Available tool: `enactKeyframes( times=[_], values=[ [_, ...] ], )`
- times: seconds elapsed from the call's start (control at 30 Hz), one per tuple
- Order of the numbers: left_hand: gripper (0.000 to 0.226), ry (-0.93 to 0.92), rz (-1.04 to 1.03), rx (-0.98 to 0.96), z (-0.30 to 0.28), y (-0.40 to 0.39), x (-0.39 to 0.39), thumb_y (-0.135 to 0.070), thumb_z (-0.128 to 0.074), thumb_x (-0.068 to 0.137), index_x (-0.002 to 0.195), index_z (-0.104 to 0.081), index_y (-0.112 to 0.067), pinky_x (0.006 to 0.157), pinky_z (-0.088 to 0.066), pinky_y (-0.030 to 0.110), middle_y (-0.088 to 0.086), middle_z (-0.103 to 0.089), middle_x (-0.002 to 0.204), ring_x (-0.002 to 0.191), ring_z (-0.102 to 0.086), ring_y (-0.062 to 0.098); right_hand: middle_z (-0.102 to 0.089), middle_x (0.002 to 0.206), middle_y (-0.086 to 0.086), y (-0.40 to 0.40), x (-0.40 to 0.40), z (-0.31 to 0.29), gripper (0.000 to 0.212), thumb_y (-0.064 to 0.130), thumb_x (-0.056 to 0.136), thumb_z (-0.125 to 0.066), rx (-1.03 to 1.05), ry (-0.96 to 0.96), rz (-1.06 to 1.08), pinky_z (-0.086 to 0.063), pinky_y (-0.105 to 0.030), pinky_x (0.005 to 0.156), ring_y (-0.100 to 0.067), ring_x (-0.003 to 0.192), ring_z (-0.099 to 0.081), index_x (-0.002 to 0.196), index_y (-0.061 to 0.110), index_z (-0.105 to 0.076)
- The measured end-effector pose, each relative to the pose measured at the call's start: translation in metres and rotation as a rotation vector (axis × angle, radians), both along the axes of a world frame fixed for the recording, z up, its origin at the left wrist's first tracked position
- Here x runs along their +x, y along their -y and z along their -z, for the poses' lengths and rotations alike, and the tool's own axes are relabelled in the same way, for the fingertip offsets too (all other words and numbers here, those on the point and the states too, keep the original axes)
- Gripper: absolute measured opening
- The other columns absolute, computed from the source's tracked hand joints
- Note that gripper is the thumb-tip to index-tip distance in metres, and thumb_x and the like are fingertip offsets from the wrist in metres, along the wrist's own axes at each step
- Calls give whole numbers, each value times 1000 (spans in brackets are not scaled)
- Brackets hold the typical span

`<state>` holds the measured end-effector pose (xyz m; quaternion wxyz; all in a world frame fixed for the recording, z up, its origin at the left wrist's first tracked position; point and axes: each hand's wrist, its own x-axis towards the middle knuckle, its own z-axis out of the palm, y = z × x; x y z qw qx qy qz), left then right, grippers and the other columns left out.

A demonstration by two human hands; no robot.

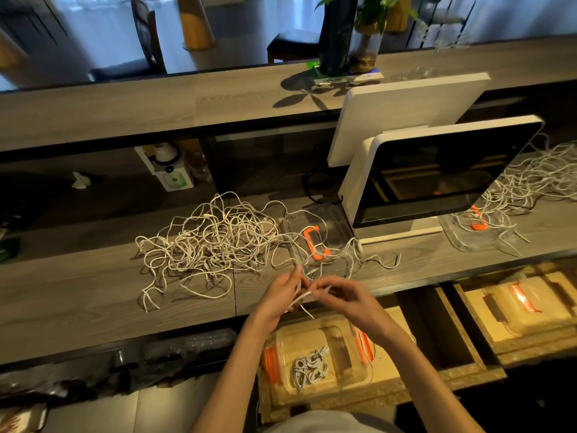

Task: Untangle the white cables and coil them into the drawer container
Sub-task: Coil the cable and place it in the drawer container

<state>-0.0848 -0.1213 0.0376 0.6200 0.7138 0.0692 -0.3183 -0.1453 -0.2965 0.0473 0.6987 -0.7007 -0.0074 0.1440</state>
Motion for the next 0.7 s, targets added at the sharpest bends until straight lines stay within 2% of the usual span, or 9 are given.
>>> enactKeyframes(
  times=[0.1, 0.17, 0.23, 0.37, 0.5, 0.63, 0.7],
  values=[
    [59, -198, 77, -158, -2, -1, -5, -63, -41, 100, 88, -67, -12, 45, -28, 18, 3, -58, 68, 53, -41, 12, -76, 101, 4, 3, 8, 2, 13, 22, 90, -75, -64, 22, 196, -53, -23, 84, -10, 95, -68, 102, 19, -80],
    [71, -217, 185, -229, -5, -2, -9, -71, -34, 97, 84, -67, -10, 44, -28, 17, 5, -54, 66, 54, -38, 13, -77, 97, 9, 4, 10, 6, 10, 17, 90, -77, -119, 42, 250, -50, -16, 78, 0, 88, -67, 99, 19, -80],
    [70, -196, 278, -305, -8, -4, -13, -70, -32, 99, 84, -64, -9, 47, -28, 17, 5, -49, 66, 55, -34, 13, -77, 93, 13, 6, 12, 10, 8, 16, 89, -77, -163, 57, 266, -48, -13, 74, 4, 83, -66, 97, 19, -80],
    [45, -104, 333, -316, -11, -9, -17, -53, -49, 99, 90, -63, -11, 50, -29, 17, -1, -48, 67, 55, -35, 9, -77, 94, 11, 10, 10, 13, 9, 19, 90, -77, -188, 71, 222, -52, -16, 77, -2, 89, -68, 98, 19, -80],
    [43, 1, 265, -231, -12, -20, -16, -42, -45, 105, 100, -68, -5, 52, -32, 19, -1, -55, 70, 54, -39, 8, -75, 93, 12, 25, 6, 11, 10, 20, 91, -75, -236, 95, 232, -51, -18, 72, -1, 82, -65, 100, 18, -79],
    [43, 92, 222, -211, -13, -29, -15, -33, -45, 107, 104, -70, 1, 51, -34, 18, 3, -59, 72, 54, -41, 9, -75, 97, 3, 47, 3, 9, 21, 30, 85, -76, -242, 107, 243, -57, -33, 81, -16, 92, -69, 101, 17, -78],
    [43, 134, 188, -184, -12, -26, -16, -33, -43, 107, 106, -72, 0, 51, -34, 19, 6, -62, 73, 54, -41, 10, -75, 97, 0, 51, 3, 9, 23, 32, 85, -76, -270, 132, 205, -58, -36, 82, -19, 93, -70, 101, 16, -78]
  ],
)
